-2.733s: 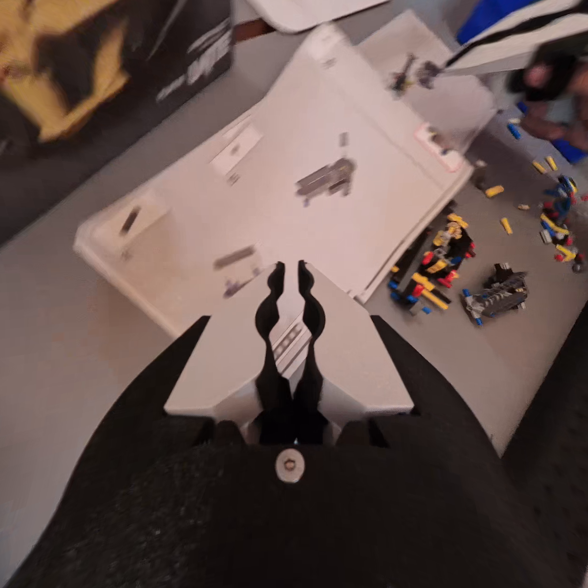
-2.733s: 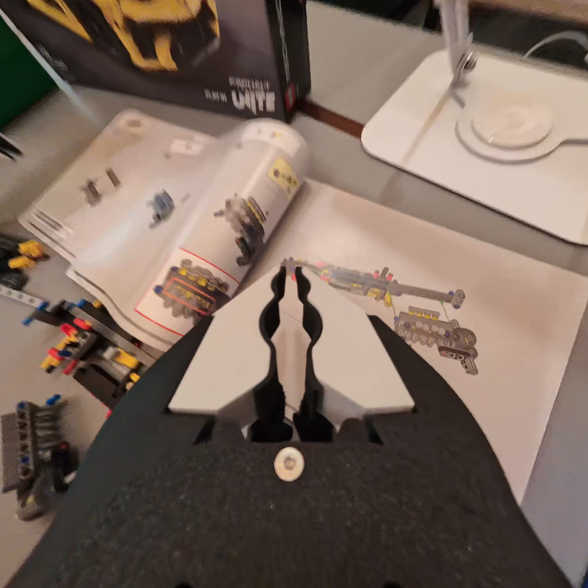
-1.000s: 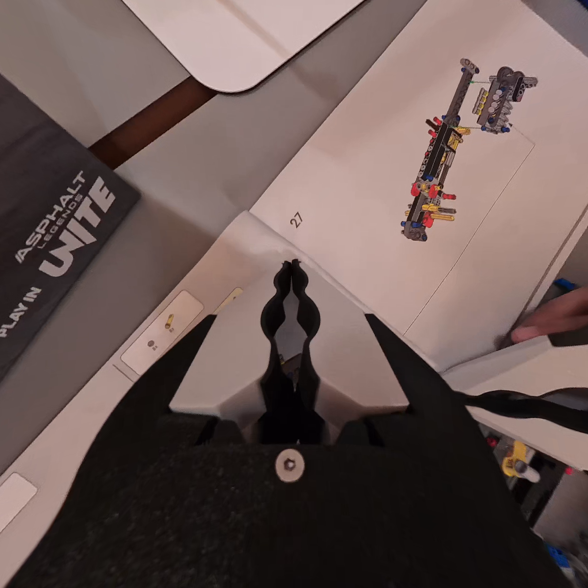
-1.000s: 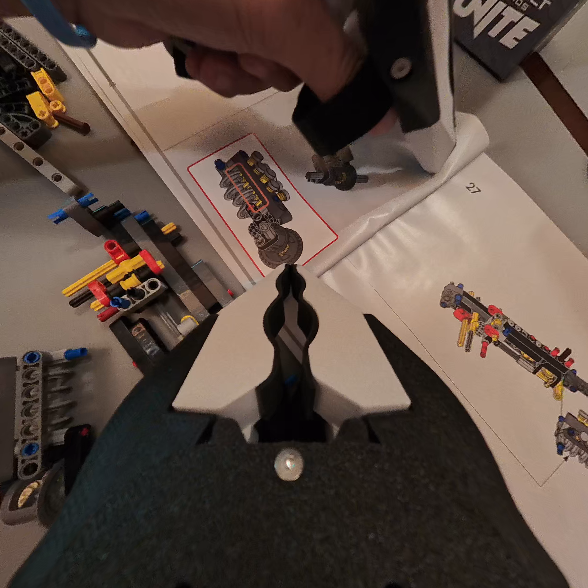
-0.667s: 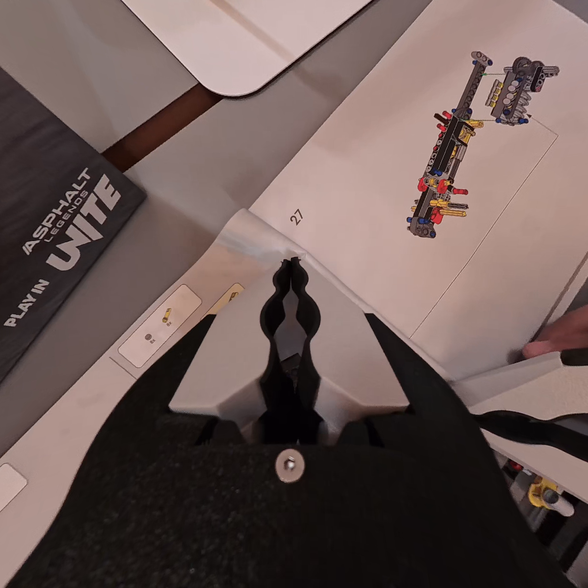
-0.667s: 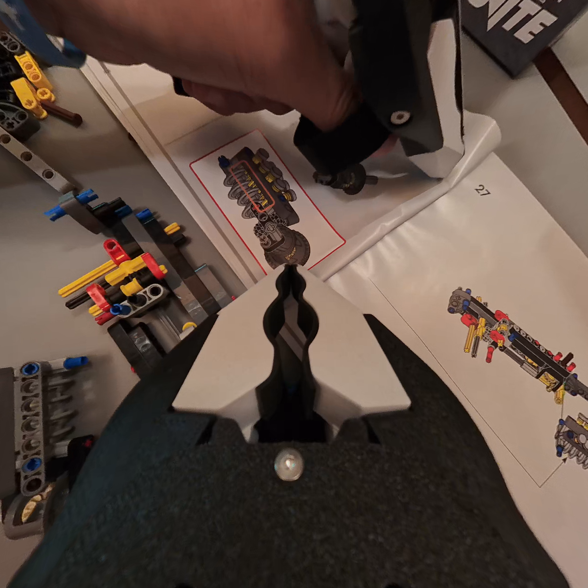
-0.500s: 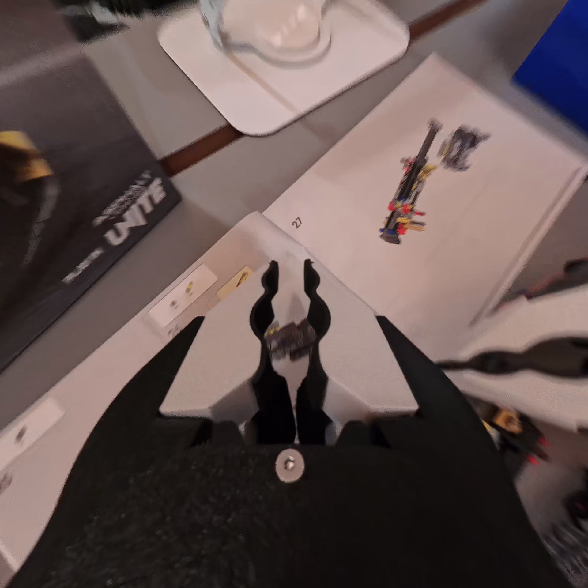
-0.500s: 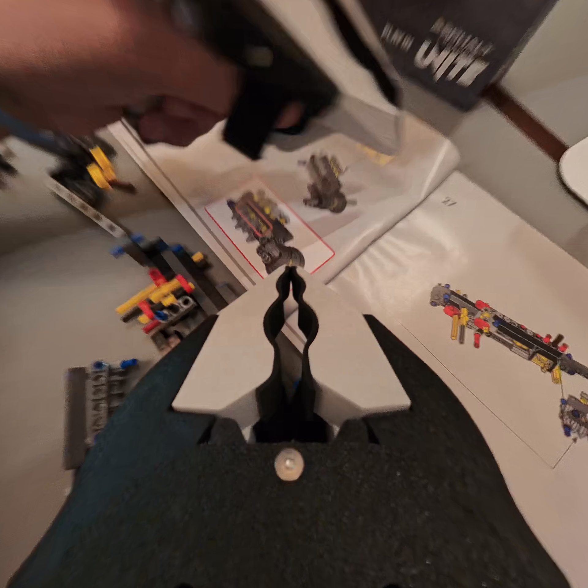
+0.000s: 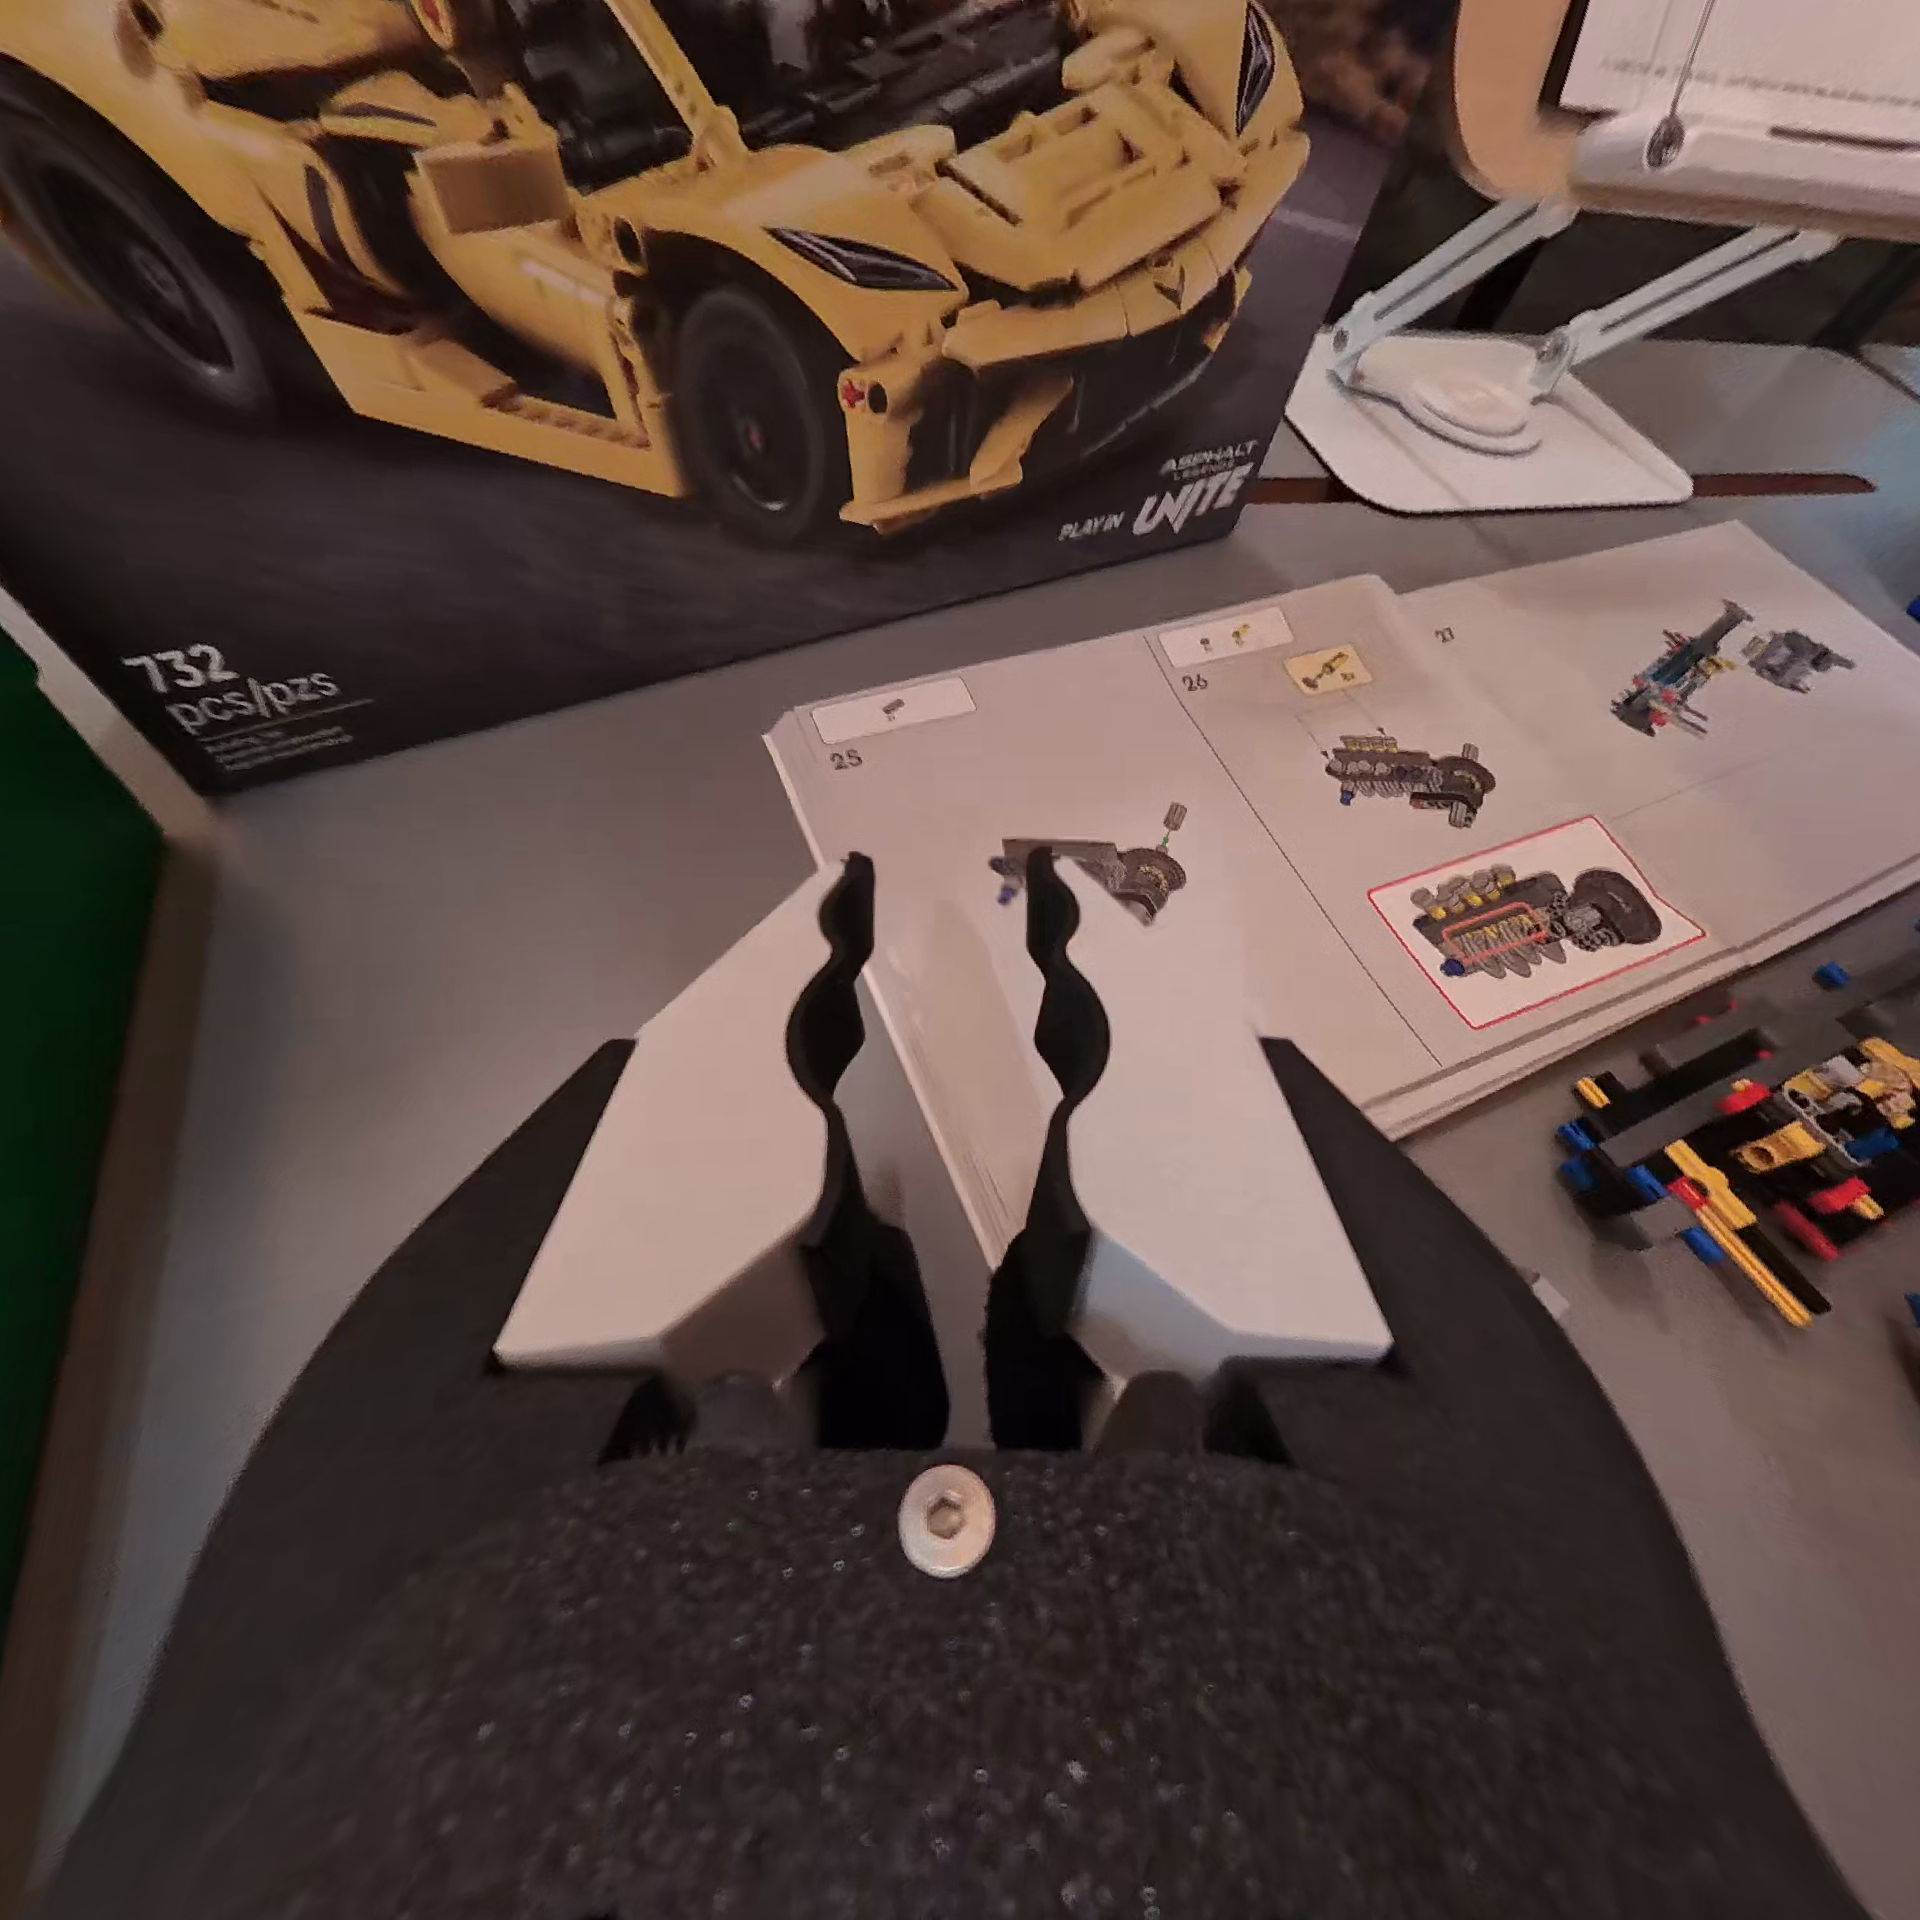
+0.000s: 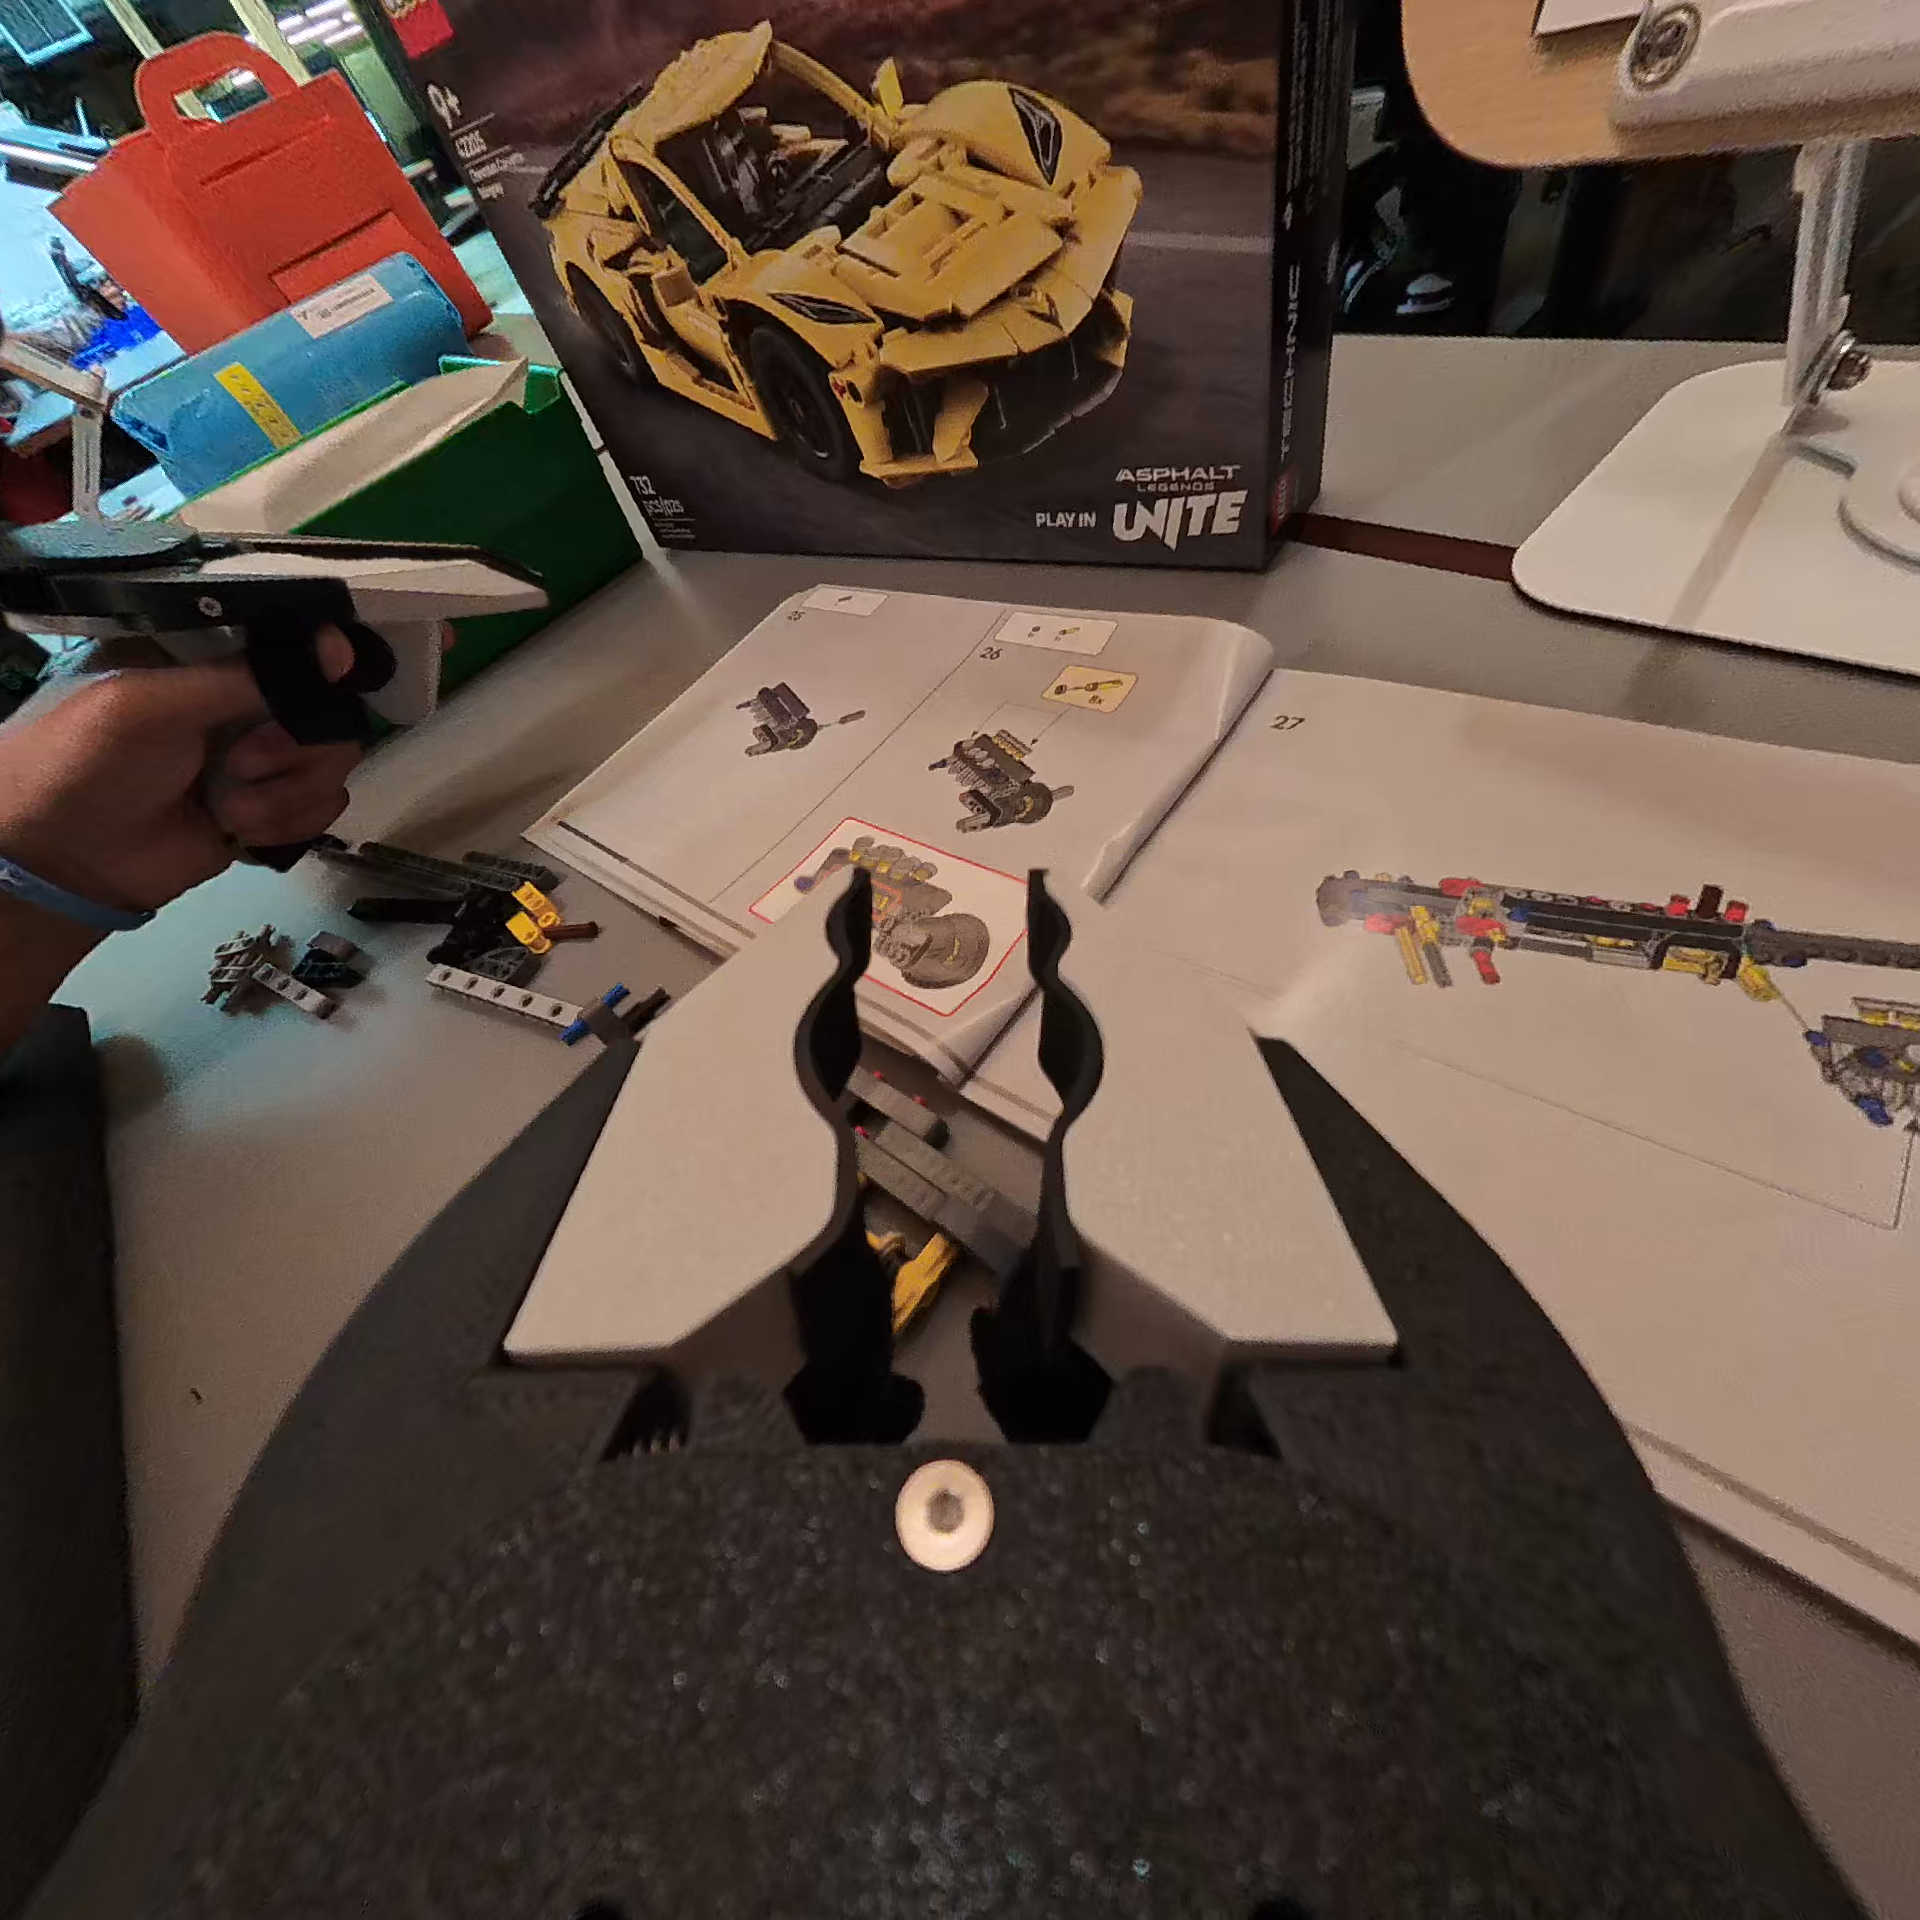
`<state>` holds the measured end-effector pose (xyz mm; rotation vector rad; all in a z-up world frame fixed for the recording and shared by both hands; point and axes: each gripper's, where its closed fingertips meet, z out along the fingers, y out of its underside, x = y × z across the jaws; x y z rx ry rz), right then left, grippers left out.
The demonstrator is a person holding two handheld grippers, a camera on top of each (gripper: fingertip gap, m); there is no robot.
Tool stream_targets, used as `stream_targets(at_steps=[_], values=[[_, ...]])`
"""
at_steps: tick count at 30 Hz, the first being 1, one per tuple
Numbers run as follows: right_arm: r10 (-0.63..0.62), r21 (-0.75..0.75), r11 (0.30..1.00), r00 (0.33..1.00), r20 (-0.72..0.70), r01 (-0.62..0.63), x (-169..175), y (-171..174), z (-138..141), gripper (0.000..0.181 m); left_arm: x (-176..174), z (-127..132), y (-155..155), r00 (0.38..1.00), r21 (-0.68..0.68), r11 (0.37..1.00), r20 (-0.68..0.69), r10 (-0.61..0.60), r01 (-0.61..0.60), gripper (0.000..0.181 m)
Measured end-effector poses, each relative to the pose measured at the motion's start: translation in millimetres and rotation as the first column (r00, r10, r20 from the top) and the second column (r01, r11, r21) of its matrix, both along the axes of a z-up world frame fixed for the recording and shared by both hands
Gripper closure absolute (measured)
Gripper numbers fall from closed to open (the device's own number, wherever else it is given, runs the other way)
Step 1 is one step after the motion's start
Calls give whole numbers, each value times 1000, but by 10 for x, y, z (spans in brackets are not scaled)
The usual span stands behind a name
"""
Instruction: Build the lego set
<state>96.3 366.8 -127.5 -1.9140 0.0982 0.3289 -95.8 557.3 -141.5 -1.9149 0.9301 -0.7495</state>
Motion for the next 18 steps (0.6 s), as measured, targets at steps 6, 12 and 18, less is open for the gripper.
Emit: stream_targets(at_steps=[6, 12, 18], values=[[-22, -48, 998, 994, 103, 27, 46, -40, -124, 153, 15, -175, -84, 996, 18, 999, -87, -29, 31, 154], [-146, -28, 988, 984, 105, 150, 435, -364, 170, 155, 76, -143, -144, 993, 83, 994, -100, -58, 66, 154], [-296, -179, 926, 932, 210, 334, 976, -1538, 132, 149, 192, 49, -272, 996, 145, 985, -21, -89, 92, 158]])
